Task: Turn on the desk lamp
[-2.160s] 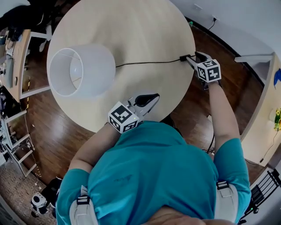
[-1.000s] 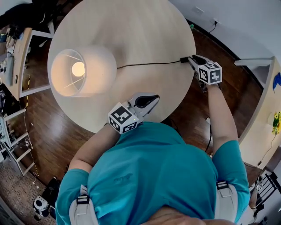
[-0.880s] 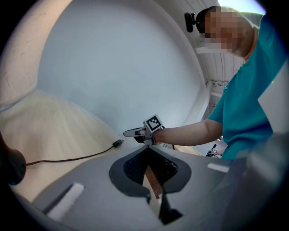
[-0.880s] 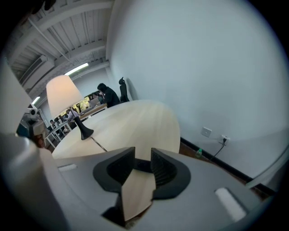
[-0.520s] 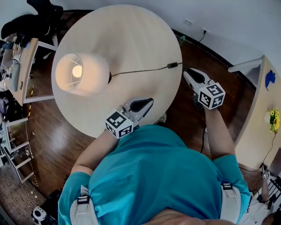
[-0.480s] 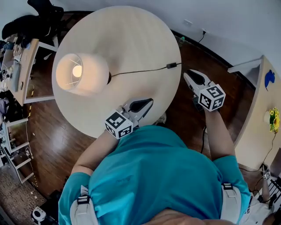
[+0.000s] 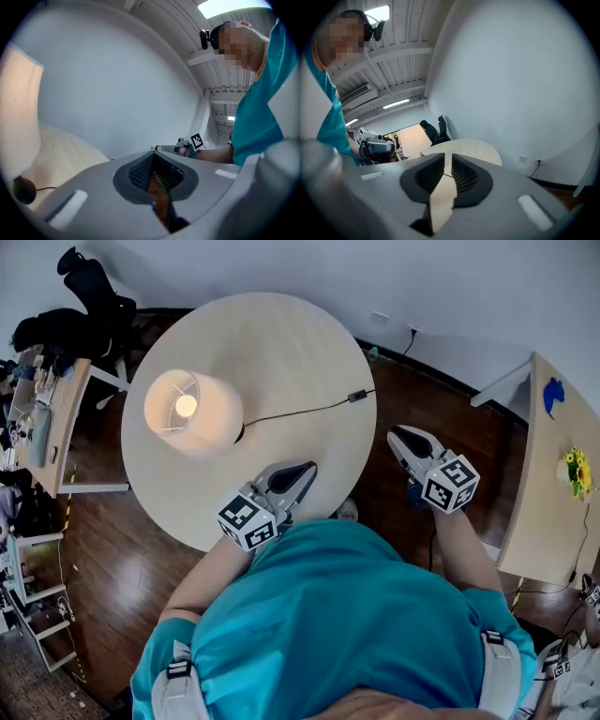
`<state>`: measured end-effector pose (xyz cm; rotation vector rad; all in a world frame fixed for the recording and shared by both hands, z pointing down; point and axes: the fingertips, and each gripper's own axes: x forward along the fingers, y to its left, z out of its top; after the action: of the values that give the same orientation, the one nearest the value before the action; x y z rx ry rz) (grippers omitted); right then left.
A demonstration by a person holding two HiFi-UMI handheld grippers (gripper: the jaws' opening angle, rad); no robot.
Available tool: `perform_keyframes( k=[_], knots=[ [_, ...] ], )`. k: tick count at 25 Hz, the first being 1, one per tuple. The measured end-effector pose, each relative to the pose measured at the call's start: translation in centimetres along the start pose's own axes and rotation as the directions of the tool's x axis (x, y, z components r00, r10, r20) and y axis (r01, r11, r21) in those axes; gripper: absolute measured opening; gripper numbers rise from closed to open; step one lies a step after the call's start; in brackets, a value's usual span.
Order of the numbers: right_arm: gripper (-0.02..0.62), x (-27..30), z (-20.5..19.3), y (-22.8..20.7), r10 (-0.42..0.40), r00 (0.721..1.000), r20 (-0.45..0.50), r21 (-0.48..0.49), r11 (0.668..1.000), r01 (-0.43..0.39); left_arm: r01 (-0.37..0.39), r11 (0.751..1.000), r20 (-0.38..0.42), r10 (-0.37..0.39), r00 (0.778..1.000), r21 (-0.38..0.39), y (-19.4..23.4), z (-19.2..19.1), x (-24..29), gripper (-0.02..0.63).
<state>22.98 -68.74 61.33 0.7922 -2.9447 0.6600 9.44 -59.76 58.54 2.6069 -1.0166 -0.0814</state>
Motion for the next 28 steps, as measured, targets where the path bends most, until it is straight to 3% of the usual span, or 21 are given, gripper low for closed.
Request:
perform_keyframes(
  k=[5, 10, 20, 28],
  knots=[
    [0.044, 0.2, 0.3, 11.5, -0.062, 0.996, 0.059, -0.031, 0.997, 0.064, 0.096, 0.994, 0.035, -0.098, 0.995, 0.056, -1.9, 3.3, -9.7, 0.029],
    [0.043, 1.8, -0.7, 21.8, -0.118, 0.988, 0.097, -0.012, 0.993, 0.119, 0.177, 0.982, 0.035, -0.180, 0.983, 0.065, -2.2, 5.8, -19.1, 0.029],
    [0.043, -1.9, -1.7, 32.9, -0.205, 0.971, 0.125, -0.067, 0.974, 0.214, 0.265, 0.962, 0.048, -0.268, 0.962, 0.061, -6.3, 5.7, -27.6, 0.029],
    [0.041, -10.6, -4.2, 38.9, -0.242, 0.954, 0.178, -0.092, 0.961, 0.261, 0.351, 0.932, 0.016, -0.354, 0.935, 0.086, -16.1, 2.8, -28.3, 0.029]
  ],
)
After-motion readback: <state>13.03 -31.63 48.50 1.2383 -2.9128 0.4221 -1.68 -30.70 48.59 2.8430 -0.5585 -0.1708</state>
